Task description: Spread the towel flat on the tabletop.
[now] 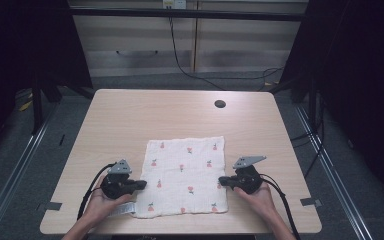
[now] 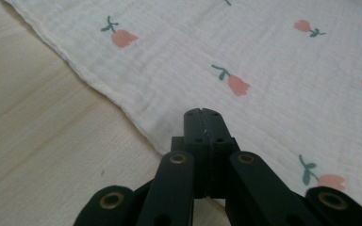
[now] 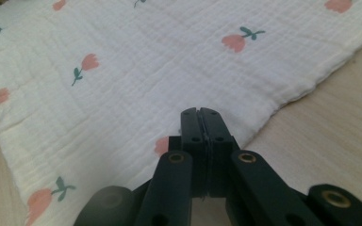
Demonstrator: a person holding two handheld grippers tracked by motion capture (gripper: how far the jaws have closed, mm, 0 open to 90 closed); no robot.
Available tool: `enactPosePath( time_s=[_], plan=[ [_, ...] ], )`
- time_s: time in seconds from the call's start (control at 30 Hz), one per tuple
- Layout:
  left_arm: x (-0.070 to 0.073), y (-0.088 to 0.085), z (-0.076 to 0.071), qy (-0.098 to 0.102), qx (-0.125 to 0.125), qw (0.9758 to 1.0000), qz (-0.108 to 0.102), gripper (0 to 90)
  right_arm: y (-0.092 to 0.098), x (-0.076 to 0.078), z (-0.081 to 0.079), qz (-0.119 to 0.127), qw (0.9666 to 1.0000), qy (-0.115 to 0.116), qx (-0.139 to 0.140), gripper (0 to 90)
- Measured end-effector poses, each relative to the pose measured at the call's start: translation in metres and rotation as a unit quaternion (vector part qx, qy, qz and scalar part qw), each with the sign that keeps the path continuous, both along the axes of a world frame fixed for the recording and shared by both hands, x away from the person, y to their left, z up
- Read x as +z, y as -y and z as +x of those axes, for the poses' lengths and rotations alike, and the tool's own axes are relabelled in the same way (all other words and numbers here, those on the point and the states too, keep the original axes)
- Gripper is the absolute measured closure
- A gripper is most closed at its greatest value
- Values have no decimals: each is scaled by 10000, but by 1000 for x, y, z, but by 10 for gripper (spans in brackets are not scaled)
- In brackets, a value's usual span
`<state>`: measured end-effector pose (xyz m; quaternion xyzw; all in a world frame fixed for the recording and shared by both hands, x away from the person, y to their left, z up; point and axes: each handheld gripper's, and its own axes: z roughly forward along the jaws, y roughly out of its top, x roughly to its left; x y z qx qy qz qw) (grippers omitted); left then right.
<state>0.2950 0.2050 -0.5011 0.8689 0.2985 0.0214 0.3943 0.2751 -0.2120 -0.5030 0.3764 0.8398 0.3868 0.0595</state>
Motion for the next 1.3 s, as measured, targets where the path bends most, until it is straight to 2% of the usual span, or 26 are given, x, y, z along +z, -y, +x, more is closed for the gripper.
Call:
enactPosePath(
  time_s=[0.13, 0.27, 0.57, 0.63, 0.83, 0.93, 1.07, 1.1, 1.17, 1.3],
  plan=[
    [0, 1, -3, 2, -46, 10000, -13, 900, 0, 1, -4, -38, 10000, 16, 53, 893],
    [-1, -1, -10, -12, -98, 9999, -70, 900, 3, 0, -16, 26, 10000, -8, 59, 893],
    [0, 0, -10, -42, -146, 9999, -72, 896, 7, 1, -32, 31, 9999, -42, 135, 893],
    [-1, -1, -9, -104, -152, 9997, -131, 892, 7, 1, -30, 59, 9998, -39, 170, 893],
    [0, 0, -10, -44, -251, 9997, -69, 871, 5, 1, -27, 41, 9999, -10, 159, 876],
    [0, 0, -10, -91, -229, 9997, -94, 875, 6, 1, -25, 47, 9998, -38, 179, 872],
    [1, 0, -9, -39, -243, 9996, -149, 846, 5, 3, -25, 52, 9998, 6, 186, 814],
    [2, 0, -9, -28, -233, 9995, -227, 809, 7, 5, -24, 143, 9998, 58, 153, 781],
    [4, -1, -5, 29, -131, 9993, -335, 789, 11, 9, -23, 284, 9995, 126, 95, 764],
    [9, 0, 8, 132, 84, 9988, -465, 769, 16, 13, -14, 344, 9992, 224, -25, 746]
  ],
)
